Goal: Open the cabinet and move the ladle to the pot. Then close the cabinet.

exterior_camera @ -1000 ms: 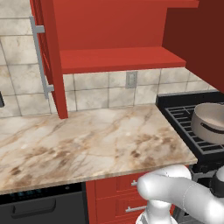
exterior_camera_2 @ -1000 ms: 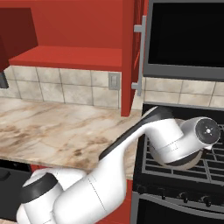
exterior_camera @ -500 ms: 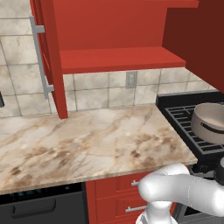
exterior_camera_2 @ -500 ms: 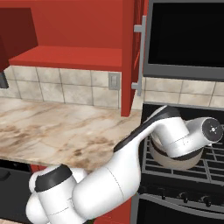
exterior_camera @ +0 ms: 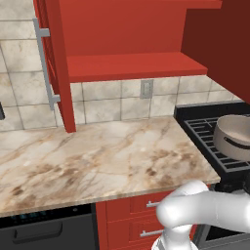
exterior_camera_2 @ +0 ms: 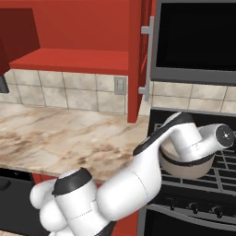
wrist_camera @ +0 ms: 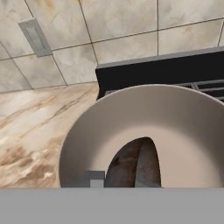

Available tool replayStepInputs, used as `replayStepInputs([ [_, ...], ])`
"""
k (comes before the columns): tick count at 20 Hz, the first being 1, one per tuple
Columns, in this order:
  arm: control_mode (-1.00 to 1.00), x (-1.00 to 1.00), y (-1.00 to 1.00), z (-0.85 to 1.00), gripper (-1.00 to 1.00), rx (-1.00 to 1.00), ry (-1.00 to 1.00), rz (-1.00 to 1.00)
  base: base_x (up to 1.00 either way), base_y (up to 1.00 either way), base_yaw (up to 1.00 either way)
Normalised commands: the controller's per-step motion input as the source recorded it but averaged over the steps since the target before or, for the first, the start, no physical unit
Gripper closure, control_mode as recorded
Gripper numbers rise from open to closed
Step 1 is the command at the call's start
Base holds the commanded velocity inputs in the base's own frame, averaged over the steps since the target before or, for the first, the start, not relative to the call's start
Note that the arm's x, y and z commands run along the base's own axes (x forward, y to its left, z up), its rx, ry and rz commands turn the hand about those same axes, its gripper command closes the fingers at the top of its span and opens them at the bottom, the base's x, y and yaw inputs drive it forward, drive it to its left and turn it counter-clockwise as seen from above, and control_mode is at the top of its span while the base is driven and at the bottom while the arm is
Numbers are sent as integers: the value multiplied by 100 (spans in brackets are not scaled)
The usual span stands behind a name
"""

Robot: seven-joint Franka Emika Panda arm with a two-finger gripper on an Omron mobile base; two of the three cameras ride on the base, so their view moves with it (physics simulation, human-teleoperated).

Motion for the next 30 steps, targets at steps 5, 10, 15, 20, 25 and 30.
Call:
replayStepInputs([
  [5,-100,35,-13,-22,100,0,0,7,0,0,0],
  [10,-100,29,-8,-15,100,0,0,6,0,0,0],
  [15,-100,22,0,-13,100,0,0,5,0,0,0],
  [20,-100,18,-1,-14,100,0,0,4,0,0,0],
  [25,-100,14,-2,-16,100,0,0,4,0,0,0],
  [30,-100,23,0,-13,100,0,0,3,0,0,0],
])
